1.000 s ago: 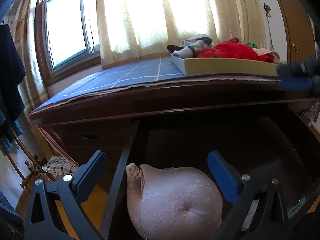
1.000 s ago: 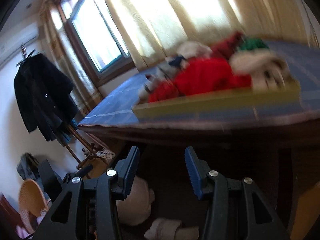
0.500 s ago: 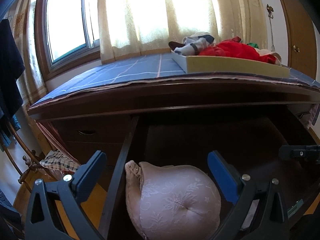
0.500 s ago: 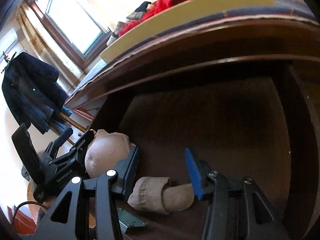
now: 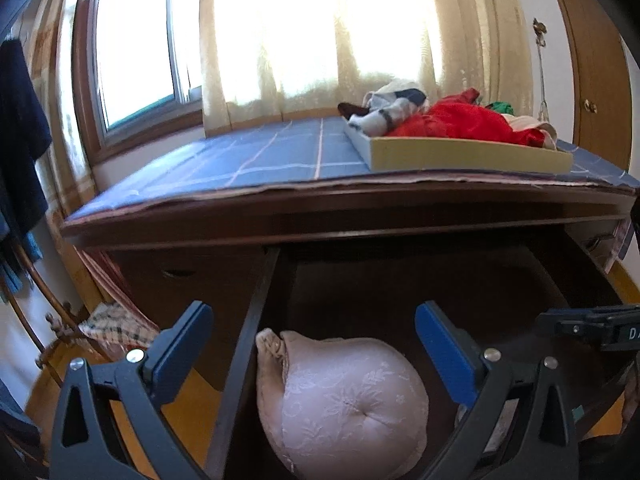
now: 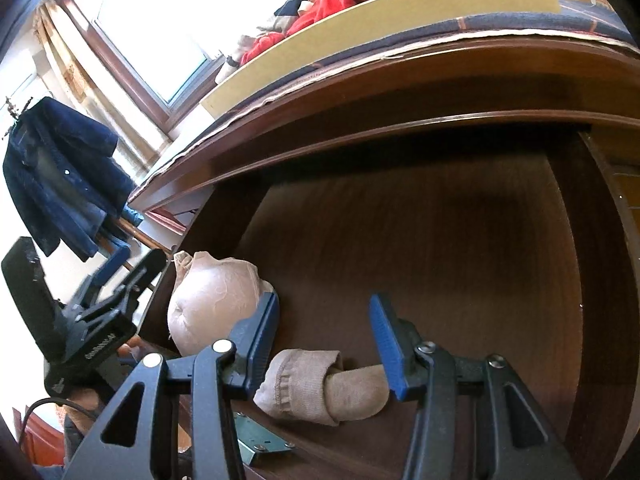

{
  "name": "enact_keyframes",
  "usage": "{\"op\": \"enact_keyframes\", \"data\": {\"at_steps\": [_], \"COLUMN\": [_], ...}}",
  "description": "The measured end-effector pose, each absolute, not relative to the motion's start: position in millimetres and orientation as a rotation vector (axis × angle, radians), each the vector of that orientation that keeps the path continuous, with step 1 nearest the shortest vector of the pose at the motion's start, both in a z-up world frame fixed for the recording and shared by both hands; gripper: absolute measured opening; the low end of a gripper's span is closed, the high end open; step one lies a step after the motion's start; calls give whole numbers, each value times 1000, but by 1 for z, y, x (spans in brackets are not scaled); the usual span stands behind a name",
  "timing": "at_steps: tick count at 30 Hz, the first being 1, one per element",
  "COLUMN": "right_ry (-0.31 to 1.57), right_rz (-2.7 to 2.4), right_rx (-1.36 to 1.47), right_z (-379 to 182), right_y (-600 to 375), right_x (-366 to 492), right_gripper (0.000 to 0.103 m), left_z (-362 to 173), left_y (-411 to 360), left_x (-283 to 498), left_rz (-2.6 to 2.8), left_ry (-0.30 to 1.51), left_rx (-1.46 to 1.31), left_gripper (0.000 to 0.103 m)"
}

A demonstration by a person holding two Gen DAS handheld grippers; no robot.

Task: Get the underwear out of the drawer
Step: 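Move the open right gripper back down into the drawer toward the beige sock, then close the right gripper on the rolled beige sock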

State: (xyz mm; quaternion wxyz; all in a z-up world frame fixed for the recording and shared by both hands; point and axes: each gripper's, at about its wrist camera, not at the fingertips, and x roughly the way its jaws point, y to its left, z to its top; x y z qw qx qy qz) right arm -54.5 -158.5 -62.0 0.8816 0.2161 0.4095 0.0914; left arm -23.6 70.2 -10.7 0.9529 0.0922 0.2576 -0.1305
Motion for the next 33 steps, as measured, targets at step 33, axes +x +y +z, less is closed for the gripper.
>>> {"op": "enact_keyframes", "data": {"at_steps": [33], "right_ry": [1275], "right_rz": [212], "right_rx": [543], "right_z": [-106], "right_y": [-143], "right_x": [-34], "right_gripper": [50], "left_z": [-28], "left_y": [73], "left_x": [-23], "left_rz": [-287], "left_ry": [547], "left_rx": [169], "left_gripper": [103]}}
